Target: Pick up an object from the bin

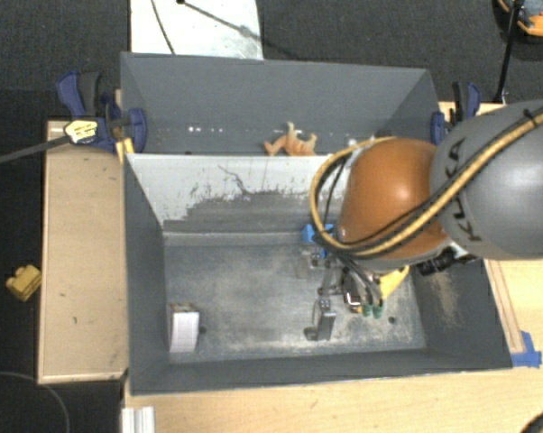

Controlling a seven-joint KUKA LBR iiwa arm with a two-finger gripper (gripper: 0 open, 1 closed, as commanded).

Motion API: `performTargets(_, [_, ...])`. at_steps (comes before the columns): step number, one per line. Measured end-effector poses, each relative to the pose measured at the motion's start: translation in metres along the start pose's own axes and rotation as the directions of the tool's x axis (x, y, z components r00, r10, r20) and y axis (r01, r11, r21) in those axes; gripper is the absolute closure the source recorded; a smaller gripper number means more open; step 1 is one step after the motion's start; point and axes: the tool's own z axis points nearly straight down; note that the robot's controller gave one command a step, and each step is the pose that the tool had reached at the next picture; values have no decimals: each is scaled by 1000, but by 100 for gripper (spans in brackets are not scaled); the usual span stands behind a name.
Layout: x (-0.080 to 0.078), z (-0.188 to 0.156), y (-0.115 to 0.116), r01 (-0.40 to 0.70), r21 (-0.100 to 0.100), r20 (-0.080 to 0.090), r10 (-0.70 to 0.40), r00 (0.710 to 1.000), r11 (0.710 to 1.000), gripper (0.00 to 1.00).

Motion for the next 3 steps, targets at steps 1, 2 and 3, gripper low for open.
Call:
performTargets(1, [-2, -4, 0, -3, -1, 8, 3, 1000, 1000, 0])
performTargets(2, [-24, 33, -64, 47, 0, 10, -47, 999, 999, 0])
performTargets(3, [-41, 55, -122, 129, 4, 10, -130, 992, 992, 0])
